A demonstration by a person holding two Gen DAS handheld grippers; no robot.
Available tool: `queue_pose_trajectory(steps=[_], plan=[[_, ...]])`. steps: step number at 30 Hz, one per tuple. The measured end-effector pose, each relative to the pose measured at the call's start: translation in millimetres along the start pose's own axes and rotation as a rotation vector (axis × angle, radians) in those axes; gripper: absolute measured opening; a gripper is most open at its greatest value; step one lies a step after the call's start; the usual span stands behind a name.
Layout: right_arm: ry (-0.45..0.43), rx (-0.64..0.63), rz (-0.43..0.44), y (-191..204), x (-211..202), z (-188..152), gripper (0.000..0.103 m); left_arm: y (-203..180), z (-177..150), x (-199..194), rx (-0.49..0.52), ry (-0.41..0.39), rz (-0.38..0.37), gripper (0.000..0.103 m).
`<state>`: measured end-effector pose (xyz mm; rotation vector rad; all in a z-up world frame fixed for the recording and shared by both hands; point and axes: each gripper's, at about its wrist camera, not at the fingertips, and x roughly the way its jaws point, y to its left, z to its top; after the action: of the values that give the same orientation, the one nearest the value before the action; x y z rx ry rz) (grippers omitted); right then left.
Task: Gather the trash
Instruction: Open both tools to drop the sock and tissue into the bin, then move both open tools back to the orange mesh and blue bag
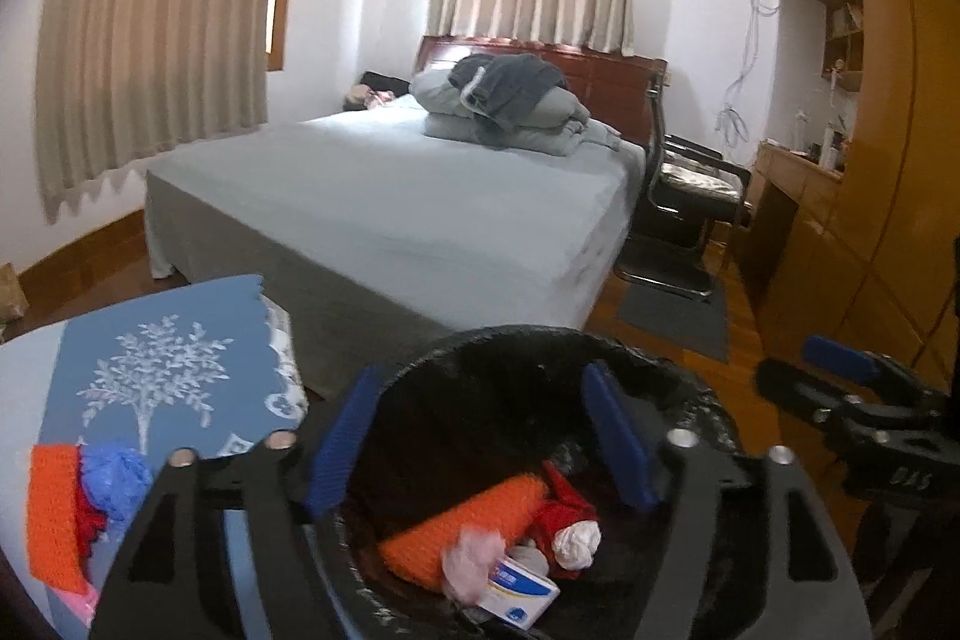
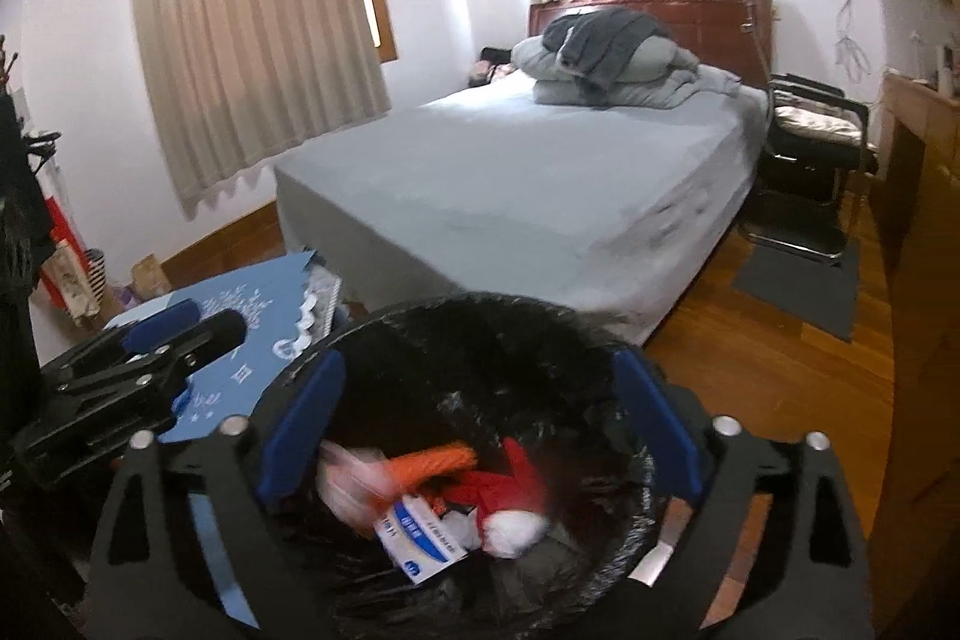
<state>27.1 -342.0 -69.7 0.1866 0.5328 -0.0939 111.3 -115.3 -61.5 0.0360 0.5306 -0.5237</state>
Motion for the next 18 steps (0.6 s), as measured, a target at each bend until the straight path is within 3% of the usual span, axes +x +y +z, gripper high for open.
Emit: queue_pose_trajectory(steps=[3,9,18], plan=[[-0.014,0.014,-0.014,-0.5,-3.8,0.9,0.097,8.7,1.8,-8.3,0.0,-0.021,0.043,0.085],[-0.029,0.002,0.003,19.5,-4.4,4.7,0.098,38.5,0.0,-32.5,-0.033,-0.044,0.13,0.093],[-0.004,-0.066,0.119,85.9,8.4,1.4,0.098,90.1,-18.5,-74.4,-0.073,-0.056,0.271,0.094]])
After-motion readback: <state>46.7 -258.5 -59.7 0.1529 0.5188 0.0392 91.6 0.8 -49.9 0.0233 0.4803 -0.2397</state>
